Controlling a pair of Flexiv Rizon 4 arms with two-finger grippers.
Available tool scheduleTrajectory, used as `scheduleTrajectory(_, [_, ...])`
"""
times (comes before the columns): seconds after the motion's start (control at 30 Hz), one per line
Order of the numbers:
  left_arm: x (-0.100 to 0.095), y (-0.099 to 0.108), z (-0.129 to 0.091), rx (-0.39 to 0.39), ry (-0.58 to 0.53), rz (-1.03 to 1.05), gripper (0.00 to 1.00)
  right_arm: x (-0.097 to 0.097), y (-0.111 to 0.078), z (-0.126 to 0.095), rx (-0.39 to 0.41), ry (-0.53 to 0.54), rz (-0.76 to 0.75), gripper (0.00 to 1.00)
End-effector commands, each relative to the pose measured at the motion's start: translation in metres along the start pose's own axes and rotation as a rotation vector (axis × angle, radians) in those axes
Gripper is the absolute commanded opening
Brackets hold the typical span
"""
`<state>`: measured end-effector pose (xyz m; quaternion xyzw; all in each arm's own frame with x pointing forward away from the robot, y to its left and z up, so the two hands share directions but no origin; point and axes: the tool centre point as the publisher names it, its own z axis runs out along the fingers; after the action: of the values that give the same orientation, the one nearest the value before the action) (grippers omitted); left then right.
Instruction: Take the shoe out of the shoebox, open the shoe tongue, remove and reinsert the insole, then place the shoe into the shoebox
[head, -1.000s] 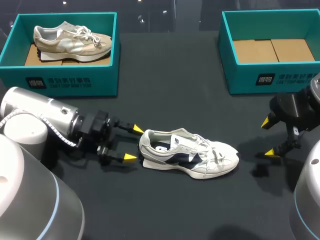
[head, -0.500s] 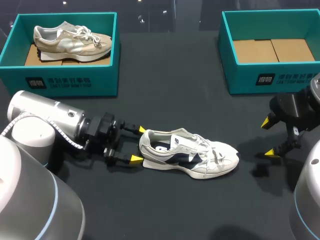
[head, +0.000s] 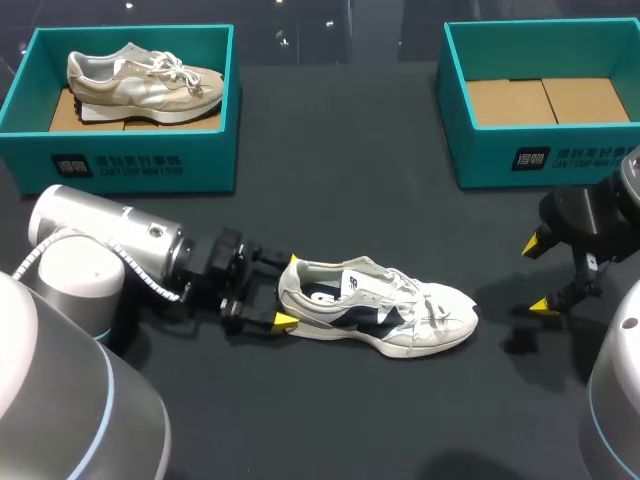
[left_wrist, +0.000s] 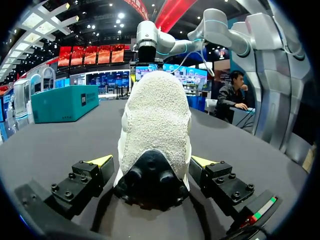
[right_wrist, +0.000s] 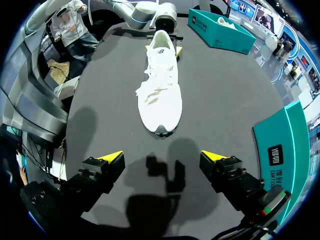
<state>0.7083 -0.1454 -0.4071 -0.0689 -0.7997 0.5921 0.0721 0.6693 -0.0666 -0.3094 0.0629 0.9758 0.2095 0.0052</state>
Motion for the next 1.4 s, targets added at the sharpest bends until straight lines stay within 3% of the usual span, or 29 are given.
scheduleTrajectory(0.03, [-0.001, 0.001, 0.009, 0.003, -0.003, -0.002, 1.0, 0.001, 0.0, 0.0, 0.001, -0.002, 0.0, 1.0])
scheduleTrajectory(0.93, [0.004, -0.006, 0.038, 0.031, 0.007, -0.005, 1.0, 0.001, 0.0, 0.0, 0.001, -0.002, 0.0, 1.0])
scheduleTrajectory(0.97, [0.004, -0.006, 0.038, 0.032, 0.006, -0.005, 0.93, 0.001, 0.0, 0.0, 0.001, -0.002, 0.0, 1.0])
scheduleTrajectory(1.0, [0.004, -0.006, 0.039, 0.033, 0.005, -0.004, 0.4, 0.001, 0.0, 0.0, 0.001, -0.002, 0.0, 1.0])
scheduleTrajectory(1.03, [0.004, -0.006, 0.039, 0.034, 0.004, -0.003, 0.0, 0.001, 0.0, 0.0, 0.001, -0.002, 0.0, 1.0])
scheduleTrajectory(1.4, [0.01, -0.007, 0.037, 0.037, -0.046, -0.025, 0.0, 0.001, 0.0, 0.0, 0.001, -0.002, 0.0, 1.0])
